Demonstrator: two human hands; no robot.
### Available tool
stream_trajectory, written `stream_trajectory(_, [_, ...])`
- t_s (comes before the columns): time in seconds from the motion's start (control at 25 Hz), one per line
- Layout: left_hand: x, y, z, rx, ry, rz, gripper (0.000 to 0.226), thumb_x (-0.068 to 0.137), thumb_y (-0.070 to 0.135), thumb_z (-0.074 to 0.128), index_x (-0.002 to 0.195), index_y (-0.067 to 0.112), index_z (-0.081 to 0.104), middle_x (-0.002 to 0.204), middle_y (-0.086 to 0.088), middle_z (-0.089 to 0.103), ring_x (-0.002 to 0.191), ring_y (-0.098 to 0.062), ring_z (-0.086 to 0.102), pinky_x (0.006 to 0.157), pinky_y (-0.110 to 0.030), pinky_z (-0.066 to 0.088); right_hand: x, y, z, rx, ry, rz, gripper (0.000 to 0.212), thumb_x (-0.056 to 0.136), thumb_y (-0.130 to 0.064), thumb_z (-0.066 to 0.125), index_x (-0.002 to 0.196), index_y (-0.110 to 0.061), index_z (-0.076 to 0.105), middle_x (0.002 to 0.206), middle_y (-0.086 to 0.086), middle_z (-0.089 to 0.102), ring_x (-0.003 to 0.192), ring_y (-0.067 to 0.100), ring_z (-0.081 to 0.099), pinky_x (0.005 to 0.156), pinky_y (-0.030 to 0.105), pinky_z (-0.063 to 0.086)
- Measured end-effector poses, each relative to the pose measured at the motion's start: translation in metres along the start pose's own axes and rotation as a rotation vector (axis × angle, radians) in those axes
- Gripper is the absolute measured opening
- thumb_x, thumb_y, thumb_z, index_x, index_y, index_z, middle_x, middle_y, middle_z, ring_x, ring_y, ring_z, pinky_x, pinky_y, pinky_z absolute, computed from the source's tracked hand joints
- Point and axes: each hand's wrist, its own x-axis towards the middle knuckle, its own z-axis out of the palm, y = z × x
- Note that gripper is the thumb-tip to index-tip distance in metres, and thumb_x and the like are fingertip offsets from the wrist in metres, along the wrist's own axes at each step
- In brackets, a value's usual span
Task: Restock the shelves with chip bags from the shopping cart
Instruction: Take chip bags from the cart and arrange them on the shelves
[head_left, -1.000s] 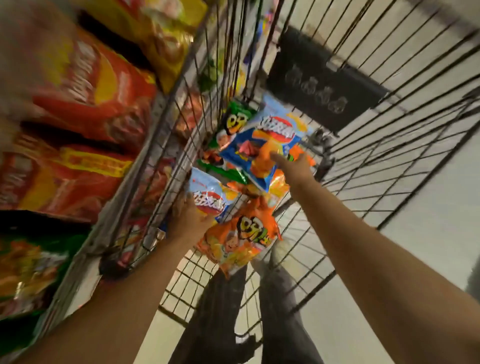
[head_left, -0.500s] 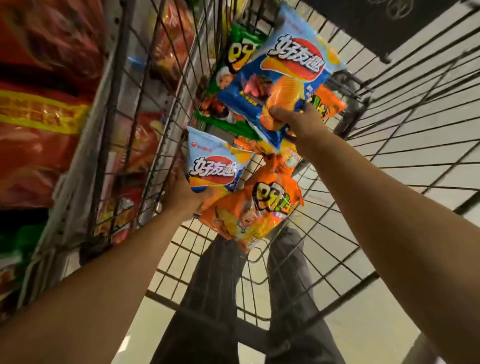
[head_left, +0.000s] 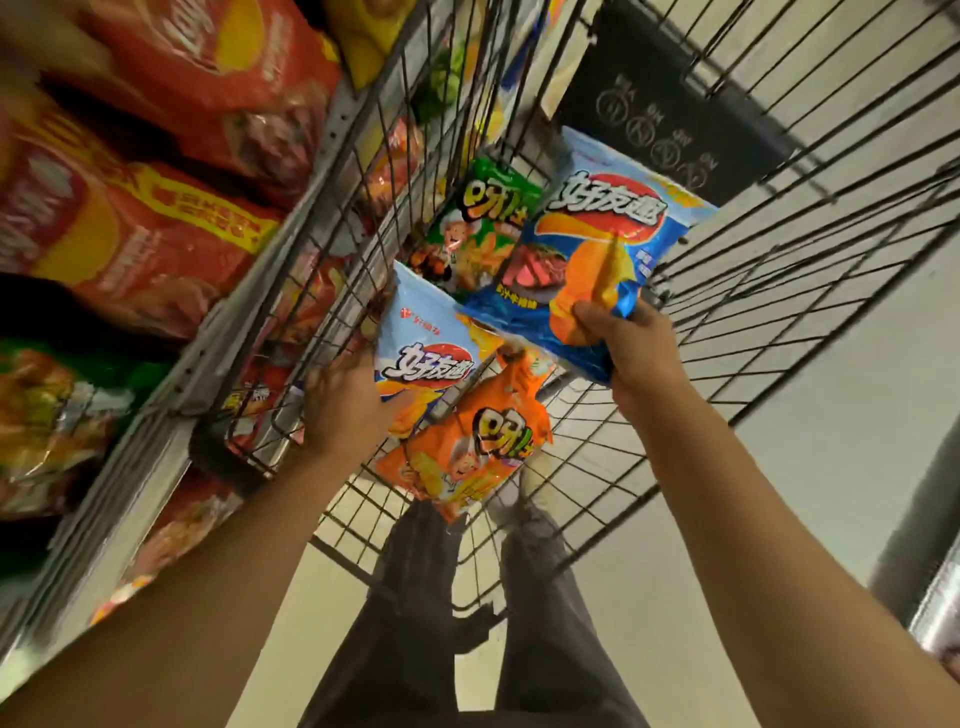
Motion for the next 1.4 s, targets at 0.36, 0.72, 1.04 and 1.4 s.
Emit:
stream_trajectory(0.36, [-0.071,0.119,-0.107,-0.413,0.294,-0.215,0.06,0.077,0.061,0.075,0.092,0.003,0.067,0.069,-0.011,0.059,0.069,-0.034,0.062,0.054,-0.031,0.035,-0.089,-0.152,-0.111,-0.339,-0.124,-0.588,0.013,0.088,-0.005,0.072,0.098,-0.014,0.072,0.091,0.005,0.073,0.08,0.019,0.071,0.079,0.035,0.059])
stream_trajectory(0.72, [-0.202,0.136,-0.19,-0.59,0.604,-0.266,0.054,0.078,0.051,0.081,0.119,0.02,0.064,0.094,0.001,0.071,0.082,-0.026,0.066,0.07,-0.036,0.05,-0.176,-0.175,-0.116,-0.601,-0.485,-0.851,0.029,0.089,-0.003,0.073,0.087,-0.031,0.07,0.079,-0.01,0.074,0.074,0.003,0.068,0.072,0.03,0.055])
stream_trajectory(1.04, [-0.344,0.069,-0.199,-0.73,0.758,-0.384,0.048,0.078,0.051,0.081,0.117,0.026,0.064,0.101,0.0,0.076,0.088,-0.024,0.072,0.076,-0.039,0.059,-0.267,-0.105,-0.062,-0.717,-0.741,-0.842,0.008,0.091,-0.01,0.072,0.093,-0.017,0.069,0.103,0.027,0.067,0.092,0.03,0.069,0.084,0.041,0.058])
stream_trajectory(1.4, [-0.607,-0.03,-0.156,-0.841,1.018,-0.543,0.047,0.075,0.049,0.085,0.113,0.031,0.065,0.095,0.014,0.075,0.085,-0.004,0.071,0.074,-0.034,0.06,-0.455,0.051,-0.015,-0.835,-1.03,-0.95,0.019,0.089,-0.011,0.075,0.094,-0.028,0.07,0.102,0.009,0.075,0.089,0.018,0.072,0.083,0.038,0.058])
